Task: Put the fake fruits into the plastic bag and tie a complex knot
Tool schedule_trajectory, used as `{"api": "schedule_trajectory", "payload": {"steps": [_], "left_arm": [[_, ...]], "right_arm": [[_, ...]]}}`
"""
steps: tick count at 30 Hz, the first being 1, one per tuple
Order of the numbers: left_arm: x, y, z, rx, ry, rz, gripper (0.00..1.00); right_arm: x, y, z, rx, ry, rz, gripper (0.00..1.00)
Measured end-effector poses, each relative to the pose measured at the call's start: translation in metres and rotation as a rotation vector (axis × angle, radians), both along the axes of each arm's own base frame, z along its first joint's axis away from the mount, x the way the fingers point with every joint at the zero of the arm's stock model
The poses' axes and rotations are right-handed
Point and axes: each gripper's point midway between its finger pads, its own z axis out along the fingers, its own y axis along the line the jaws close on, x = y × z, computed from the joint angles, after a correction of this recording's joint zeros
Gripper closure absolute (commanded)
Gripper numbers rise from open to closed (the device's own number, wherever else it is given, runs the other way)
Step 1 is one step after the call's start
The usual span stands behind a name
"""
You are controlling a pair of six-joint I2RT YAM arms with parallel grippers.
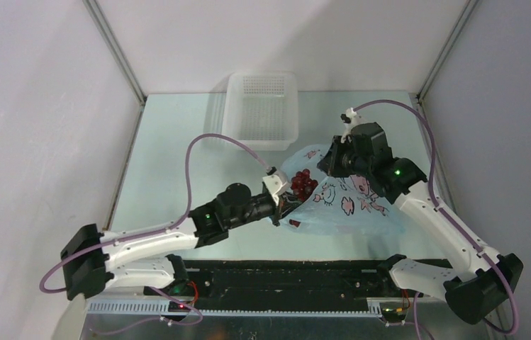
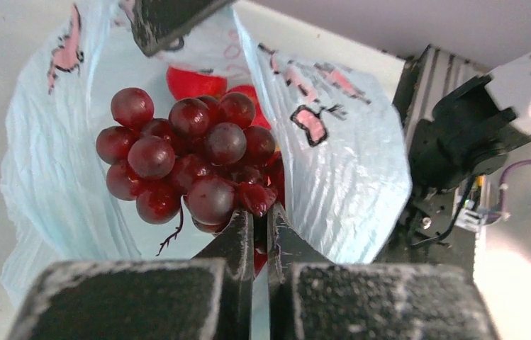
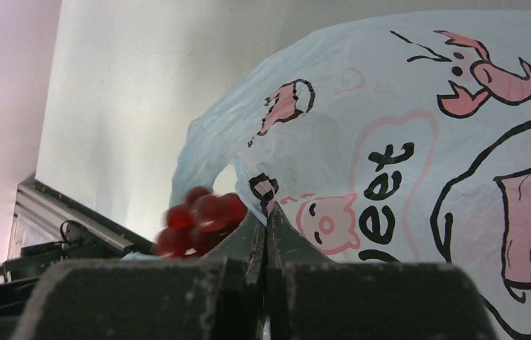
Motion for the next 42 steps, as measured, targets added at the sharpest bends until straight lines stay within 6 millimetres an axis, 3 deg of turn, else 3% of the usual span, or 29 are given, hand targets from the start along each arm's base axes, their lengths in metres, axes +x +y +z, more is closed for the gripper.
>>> {"api": "schedule_trajectory", "payload": {"steps": [7,14,15,17,18,20,24,29,32,35,38,42], "left_arm": [[0.012,-0.016,-0.042,0.121,0.027,0.005,1.00],[0.024,-0.042,-0.021,0.074,0.001,0.001,0.97],[0.027,-0.044,-0.017,0.065,-0.005,0.007,0.91],[0.031,-0.046,-0.014,0.057,-0.012,0.025,0.64],[0.033,-0.046,-0.014,0.060,-0.020,0.034,0.42],[0.035,-0.044,-0.015,0.067,-0.022,0.047,0.24],[0.032,-0.034,-0.007,0.080,-0.032,0.055,0.12],[0.016,-0.004,0.035,0.012,-0.062,0.056,0.01],[0.005,0.020,0.064,-0.048,-0.076,0.064,0.02],[0.004,0.035,0.071,-0.069,-0.042,0.085,0.11],[0.017,0.047,0.056,-0.040,0.042,0.132,0.19],[0.026,0.051,0.014,0.019,0.182,0.170,0.30]], "right_arm": [[-0.009,0.006,0.011,0.031,-0.023,0.042,1.00],[-0.011,0.006,0.012,0.027,-0.030,0.053,1.00],[-0.011,0.007,0.012,0.026,-0.030,0.056,1.00],[-0.012,0.008,0.012,0.025,-0.029,0.059,1.00],[-0.012,0.007,0.011,0.022,-0.030,0.060,1.00],[-0.013,0.007,0.011,0.018,-0.030,0.060,1.00],[-0.013,0.005,0.009,0.009,-0.025,0.056,1.00],[-0.014,0.005,0.003,0.003,-0.015,0.057,1.00],[-0.015,0.005,0.000,0.003,-0.009,0.061,1.00],[-0.015,0.008,0.002,0.010,-0.019,0.076,1.00],[-0.015,0.011,0.004,0.018,-0.029,0.090,1.00],[-0.015,0.015,0.006,0.025,-0.041,0.107,1.00]]}}
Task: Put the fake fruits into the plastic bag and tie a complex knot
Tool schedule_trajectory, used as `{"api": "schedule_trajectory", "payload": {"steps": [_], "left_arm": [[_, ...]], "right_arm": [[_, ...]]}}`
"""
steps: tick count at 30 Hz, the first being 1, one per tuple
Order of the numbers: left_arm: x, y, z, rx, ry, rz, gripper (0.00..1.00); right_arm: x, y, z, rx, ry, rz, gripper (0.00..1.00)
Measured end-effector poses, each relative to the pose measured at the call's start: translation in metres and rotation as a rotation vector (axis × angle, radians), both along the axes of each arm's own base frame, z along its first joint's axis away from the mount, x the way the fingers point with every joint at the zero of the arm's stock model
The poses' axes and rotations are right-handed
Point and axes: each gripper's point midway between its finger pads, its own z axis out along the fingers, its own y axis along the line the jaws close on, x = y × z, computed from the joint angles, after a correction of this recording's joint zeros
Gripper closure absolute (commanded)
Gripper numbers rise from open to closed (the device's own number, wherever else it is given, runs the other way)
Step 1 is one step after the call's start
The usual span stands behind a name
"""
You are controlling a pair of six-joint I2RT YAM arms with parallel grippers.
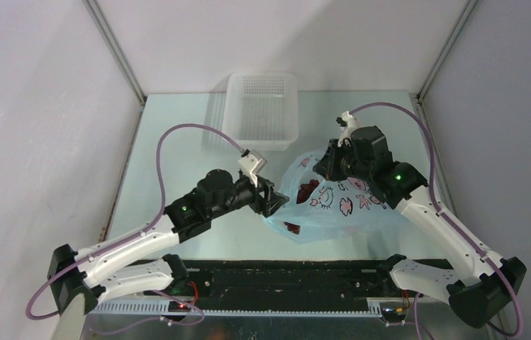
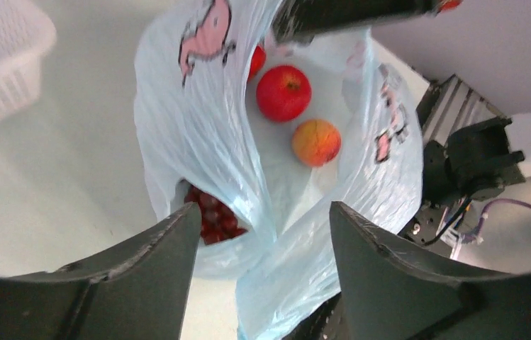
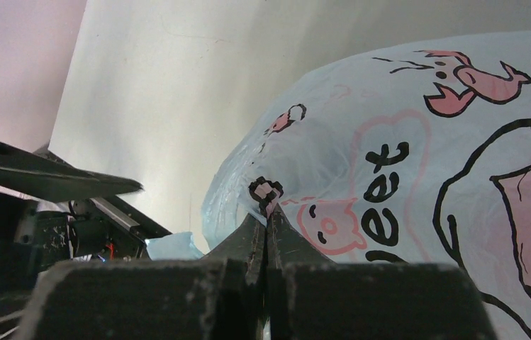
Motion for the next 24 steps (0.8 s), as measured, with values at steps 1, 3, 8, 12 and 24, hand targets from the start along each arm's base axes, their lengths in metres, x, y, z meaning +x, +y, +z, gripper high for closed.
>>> {"api": "schedule_trajectory", "payload": {"steps": [1,3,8,12,24], "left_arm": [[-0.001,0.001,-0.008,0.005,0.031,0.002,0.35],[-0.002,0.001,-0.023,0.008,0.093,0.010,0.39],[0.000,-0.003,-0.033,-0.013,0.178,0.038,0.48],[0.007,-0.007,-0.032,-0.072,0.230,0.073,0.51],[0.017,-0.019,-0.059,-0.108,0.372,0.128,0.49]], "right_arm": [[0.000,0.000,0.000,0.000,-0.001,0.001,1.00],[0.000,0.001,0.000,0.001,-0.003,0.003,1.00],[-0.001,0.002,0.000,-0.001,-0.005,0.010,1.00],[-0.001,0.002,0.000,-0.002,-0.005,0.011,1.00],[-0.004,0.003,0.003,0.001,-0.014,0.018,1.00]]}}
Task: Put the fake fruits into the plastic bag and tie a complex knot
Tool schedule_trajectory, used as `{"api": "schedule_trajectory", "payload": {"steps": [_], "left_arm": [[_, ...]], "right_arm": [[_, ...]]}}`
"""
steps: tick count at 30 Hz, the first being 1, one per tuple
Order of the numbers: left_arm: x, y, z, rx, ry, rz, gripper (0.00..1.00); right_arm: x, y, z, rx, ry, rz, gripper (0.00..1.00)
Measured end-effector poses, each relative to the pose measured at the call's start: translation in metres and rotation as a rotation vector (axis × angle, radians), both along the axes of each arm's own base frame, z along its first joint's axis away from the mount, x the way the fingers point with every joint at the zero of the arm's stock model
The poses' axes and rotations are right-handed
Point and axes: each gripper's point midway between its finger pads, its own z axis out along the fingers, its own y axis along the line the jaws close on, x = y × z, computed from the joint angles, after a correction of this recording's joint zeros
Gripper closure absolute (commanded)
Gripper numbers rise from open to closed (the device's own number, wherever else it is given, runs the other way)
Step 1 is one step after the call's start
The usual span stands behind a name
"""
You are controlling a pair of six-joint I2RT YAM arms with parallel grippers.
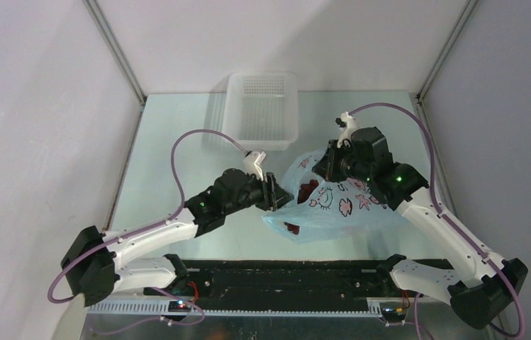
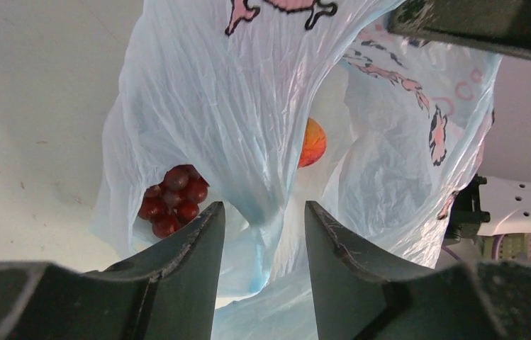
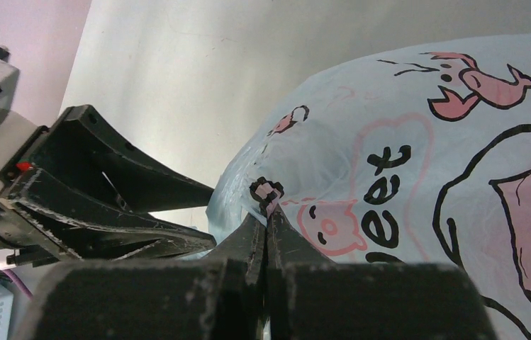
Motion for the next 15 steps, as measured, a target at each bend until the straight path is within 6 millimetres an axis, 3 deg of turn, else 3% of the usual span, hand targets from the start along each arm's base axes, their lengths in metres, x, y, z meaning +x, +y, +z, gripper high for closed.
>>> {"api": "schedule_trajectory", "payload": {"steps": [12,14,15], "left_arm": [[-0.015,-0.010,-0.036,-0.027,0.119,-0.052,0.49],[-0.019,-0.015,-0.035,-0.061,0.135,-0.078,0.51],[-0.020,-0.017,-0.035,-0.076,0.141,-0.088,0.56]], "right_arm": [[0.000,0.000,0.001,-0.001,-0.006,0.003,1.00],[0.000,0.000,0.001,-0.004,-0.010,0.006,1.00],[-0.001,0.000,0.001,-0.007,-0.012,0.009,1.00]]}}
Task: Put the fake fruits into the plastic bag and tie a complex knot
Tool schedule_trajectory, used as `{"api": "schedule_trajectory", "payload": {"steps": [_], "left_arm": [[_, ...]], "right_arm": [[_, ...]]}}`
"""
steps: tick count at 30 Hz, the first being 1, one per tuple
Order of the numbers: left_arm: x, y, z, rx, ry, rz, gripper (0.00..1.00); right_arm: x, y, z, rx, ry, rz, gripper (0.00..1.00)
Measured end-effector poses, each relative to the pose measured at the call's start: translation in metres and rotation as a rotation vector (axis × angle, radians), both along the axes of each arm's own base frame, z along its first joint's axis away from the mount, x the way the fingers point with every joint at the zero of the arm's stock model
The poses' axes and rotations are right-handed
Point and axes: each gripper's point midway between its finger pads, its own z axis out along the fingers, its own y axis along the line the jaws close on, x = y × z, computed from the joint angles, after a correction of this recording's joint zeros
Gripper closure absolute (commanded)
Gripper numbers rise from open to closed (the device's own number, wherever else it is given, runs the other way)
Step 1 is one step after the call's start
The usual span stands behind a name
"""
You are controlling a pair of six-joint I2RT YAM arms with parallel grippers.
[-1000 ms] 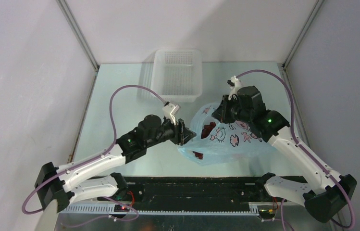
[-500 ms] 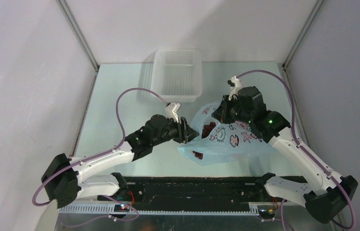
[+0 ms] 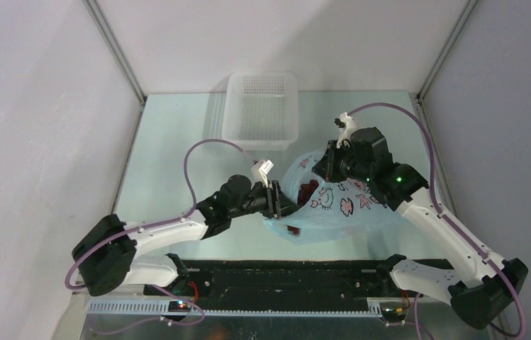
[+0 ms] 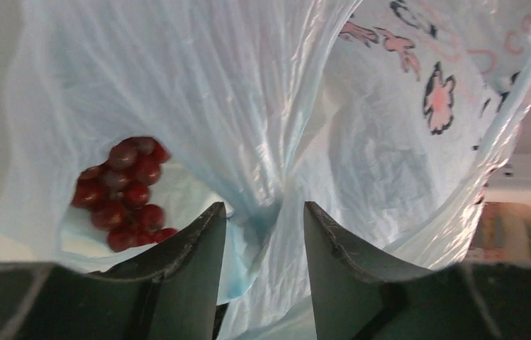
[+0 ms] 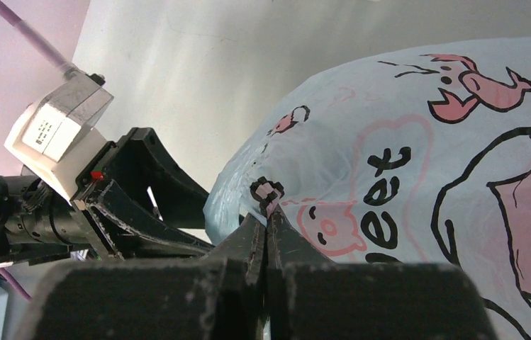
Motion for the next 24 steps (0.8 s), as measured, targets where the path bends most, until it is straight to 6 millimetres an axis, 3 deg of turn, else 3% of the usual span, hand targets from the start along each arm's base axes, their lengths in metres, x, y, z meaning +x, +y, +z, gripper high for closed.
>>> {"api": "schedule_trajectory", "payload": {"steps": [1,4,6,12,17,21,24], "left_arm": [[-0.002,-0.004,0.002,-0.028,0.009,-0.017,0.61],[-0.006,-0.016,0.010,-0.110,0.028,-0.056,0.87],[-0.008,-0.020,0.014,-0.161,0.041,-0.074,0.97],[0.002,-0.005,0.023,-0.241,0.039,-0.039,1.00],[0.007,0.022,0.046,-0.246,-0.030,0.023,1.00],[0.005,0.048,0.067,-0.231,-0.112,0.082,1.00],[0.008,0.070,0.073,-0.204,-0.142,0.148,1.00]], "right_arm": [[0.000,0.000,0.000,-0.003,-0.003,0.004,1.00],[-0.002,0.003,0.000,-0.010,-0.014,0.022,1.00],[-0.001,0.006,0.002,-0.012,-0.030,0.035,1.00],[0.011,0.016,-0.002,-0.031,-0.070,0.066,1.00],[0.032,0.031,-0.022,-0.090,-0.073,0.103,1.00],[0.056,0.052,-0.033,-0.134,-0.081,0.148,1.00],[0.076,0.075,-0.027,-0.138,-0.119,0.190,1.00]]}}
